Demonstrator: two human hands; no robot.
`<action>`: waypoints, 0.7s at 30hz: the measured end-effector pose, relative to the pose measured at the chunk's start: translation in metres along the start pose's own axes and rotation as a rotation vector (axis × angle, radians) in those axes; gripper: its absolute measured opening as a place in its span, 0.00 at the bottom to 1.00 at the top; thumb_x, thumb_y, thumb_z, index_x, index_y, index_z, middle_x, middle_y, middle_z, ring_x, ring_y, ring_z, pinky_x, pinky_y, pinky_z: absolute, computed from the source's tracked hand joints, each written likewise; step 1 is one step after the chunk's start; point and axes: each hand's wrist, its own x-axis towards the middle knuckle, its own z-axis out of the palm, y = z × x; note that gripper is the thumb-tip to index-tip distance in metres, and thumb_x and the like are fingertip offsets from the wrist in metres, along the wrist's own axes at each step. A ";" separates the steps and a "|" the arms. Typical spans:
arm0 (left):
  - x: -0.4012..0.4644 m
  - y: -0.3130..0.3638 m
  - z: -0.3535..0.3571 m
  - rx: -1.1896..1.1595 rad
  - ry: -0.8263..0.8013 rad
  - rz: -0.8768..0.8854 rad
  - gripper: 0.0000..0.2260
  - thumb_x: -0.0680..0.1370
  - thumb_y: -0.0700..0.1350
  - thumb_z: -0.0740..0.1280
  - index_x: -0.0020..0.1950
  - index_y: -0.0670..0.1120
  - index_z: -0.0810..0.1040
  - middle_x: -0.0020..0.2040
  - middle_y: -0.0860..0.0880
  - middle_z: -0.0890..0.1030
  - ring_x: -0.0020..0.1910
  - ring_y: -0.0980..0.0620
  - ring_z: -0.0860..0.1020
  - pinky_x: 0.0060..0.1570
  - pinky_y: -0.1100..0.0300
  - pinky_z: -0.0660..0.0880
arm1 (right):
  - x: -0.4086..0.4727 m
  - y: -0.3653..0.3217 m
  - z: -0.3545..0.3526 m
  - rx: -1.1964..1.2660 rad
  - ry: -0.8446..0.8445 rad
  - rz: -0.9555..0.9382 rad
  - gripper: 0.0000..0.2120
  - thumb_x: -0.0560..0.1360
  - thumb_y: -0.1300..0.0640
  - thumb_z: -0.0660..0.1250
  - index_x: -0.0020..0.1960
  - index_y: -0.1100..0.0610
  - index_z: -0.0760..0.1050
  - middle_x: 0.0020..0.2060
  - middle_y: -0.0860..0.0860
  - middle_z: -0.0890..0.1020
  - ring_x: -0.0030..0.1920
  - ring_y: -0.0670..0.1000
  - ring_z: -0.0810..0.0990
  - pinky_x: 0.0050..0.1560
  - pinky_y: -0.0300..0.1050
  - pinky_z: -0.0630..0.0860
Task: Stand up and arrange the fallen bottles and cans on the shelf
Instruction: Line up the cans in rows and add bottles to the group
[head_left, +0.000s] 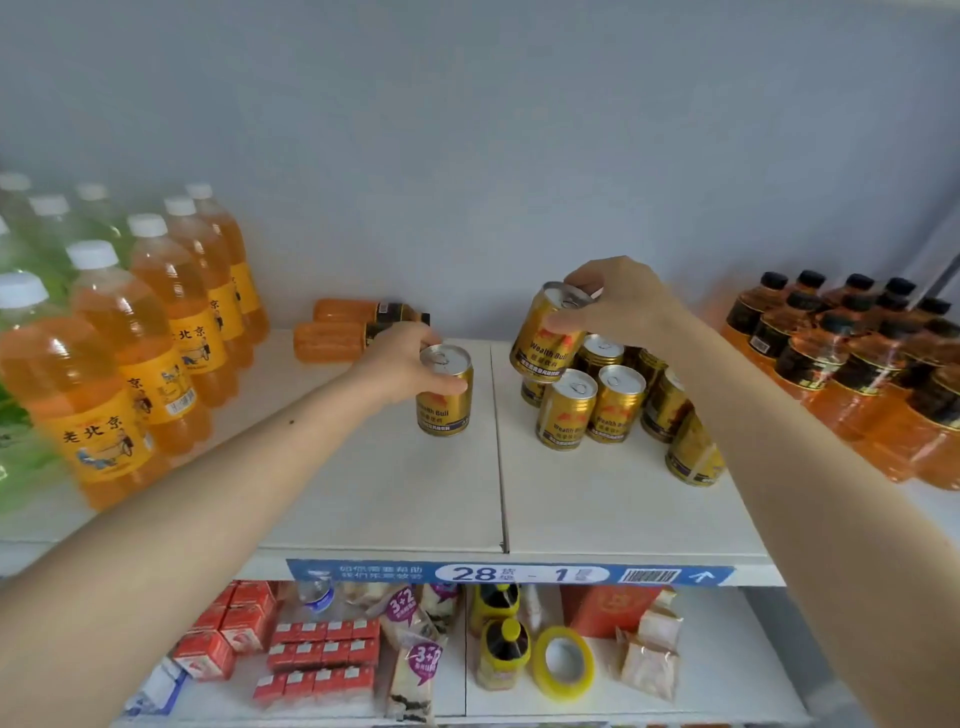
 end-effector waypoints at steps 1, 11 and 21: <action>-0.006 0.007 0.006 0.011 -0.005 0.005 0.30 0.62 0.53 0.79 0.61 0.45 0.76 0.56 0.50 0.78 0.54 0.49 0.77 0.51 0.52 0.77 | -0.011 0.003 -0.005 -0.010 0.002 0.009 0.20 0.65 0.46 0.75 0.53 0.53 0.80 0.46 0.49 0.82 0.42 0.45 0.76 0.38 0.38 0.71; -0.044 0.067 0.070 0.027 -0.070 0.059 0.29 0.60 0.56 0.79 0.57 0.49 0.75 0.53 0.52 0.76 0.51 0.51 0.76 0.49 0.52 0.76 | -0.083 0.054 -0.026 -0.169 -0.060 0.083 0.27 0.63 0.43 0.75 0.55 0.58 0.79 0.51 0.54 0.83 0.50 0.55 0.80 0.49 0.52 0.77; -0.053 0.106 0.122 0.122 -0.009 0.001 0.31 0.62 0.58 0.78 0.60 0.50 0.73 0.56 0.51 0.78 0.53 0.49 0.77 0.51 0.48 0.77 | -0.085 0.121 -0.005 -0.258 -0.166 0.063 0.35 0.59 0.36 0.72 0.62 0.49 0.72 0.51 0.49 0.81 0.49 0.52 0.78 0.48 0.50 0.78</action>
